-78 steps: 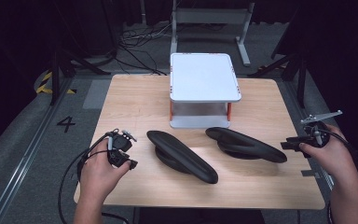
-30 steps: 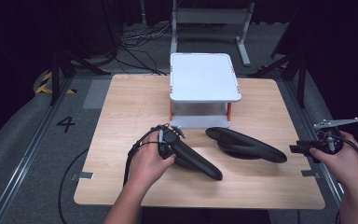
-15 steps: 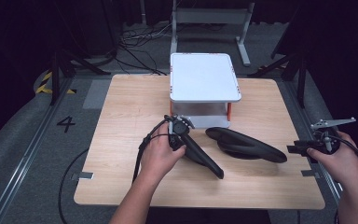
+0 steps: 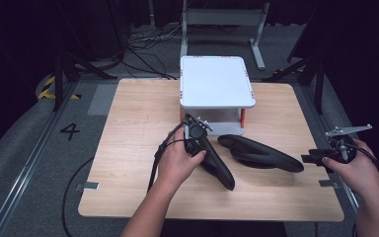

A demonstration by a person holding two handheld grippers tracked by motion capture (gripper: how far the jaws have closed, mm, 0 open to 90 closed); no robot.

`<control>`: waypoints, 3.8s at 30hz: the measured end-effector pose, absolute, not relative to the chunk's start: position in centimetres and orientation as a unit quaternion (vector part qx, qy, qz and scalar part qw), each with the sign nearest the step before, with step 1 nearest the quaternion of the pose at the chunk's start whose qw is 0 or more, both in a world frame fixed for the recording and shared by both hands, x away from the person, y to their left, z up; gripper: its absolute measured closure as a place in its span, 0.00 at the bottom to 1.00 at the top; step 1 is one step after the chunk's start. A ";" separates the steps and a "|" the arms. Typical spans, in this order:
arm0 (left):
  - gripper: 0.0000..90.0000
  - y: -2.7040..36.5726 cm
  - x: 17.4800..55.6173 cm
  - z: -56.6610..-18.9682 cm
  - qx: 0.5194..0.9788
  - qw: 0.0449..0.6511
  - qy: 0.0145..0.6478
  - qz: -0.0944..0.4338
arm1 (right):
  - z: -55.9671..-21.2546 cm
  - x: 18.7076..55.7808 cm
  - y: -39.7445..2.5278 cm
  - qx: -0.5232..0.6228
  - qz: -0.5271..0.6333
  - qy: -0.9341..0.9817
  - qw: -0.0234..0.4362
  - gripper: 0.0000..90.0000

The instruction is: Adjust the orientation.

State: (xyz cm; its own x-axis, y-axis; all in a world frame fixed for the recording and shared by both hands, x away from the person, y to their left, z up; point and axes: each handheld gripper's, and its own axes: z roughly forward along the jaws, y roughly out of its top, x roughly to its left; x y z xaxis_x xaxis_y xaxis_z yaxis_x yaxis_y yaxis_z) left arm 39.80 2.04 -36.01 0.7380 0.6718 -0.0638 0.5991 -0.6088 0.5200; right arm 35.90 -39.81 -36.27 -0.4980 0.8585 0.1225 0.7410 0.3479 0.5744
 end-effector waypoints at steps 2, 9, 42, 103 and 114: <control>0.51 1.8 40.1 -36.0 0.888 0.288 0.353 0.060 | -36.3 35.9 -39.8 0.490 0.292 0.815 0.101 0.61; 0.46 0.8 40.5 -36.2 0.871 0.344 0.345 0.060 | -36.2 35.8 -40.0 0.490 0.296 0.813 0.102 0.61; 0.27 -1.6 42.8 -42.5 0.845 0.223 0.486 0.019 | -36.4 35.8 -39.8 0.485 0.297 0.816 0.106 0.58; 0.41 12.7 35.7 -39.3 0.839 0.218 0.498 0.041 | -41.4 38.8 -28.0 0.378 0.244 0.889 0.089 0.91; 0.42 12.3 35.2 -40.4 0.860 0.200 0.469 0.031 | -41.2 35.4 -23.0 0.378 0.211 0.900 0.047 0.89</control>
State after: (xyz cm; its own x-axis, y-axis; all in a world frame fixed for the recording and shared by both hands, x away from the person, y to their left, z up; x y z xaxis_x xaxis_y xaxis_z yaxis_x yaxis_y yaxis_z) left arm 35.17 12.27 -40.44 0.5576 0.8191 -0.1351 0.7947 -0.4796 0.3721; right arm 35.44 -23.04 -41.24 -0.7095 0.7007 0.0752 0.6611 0.6249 0.4152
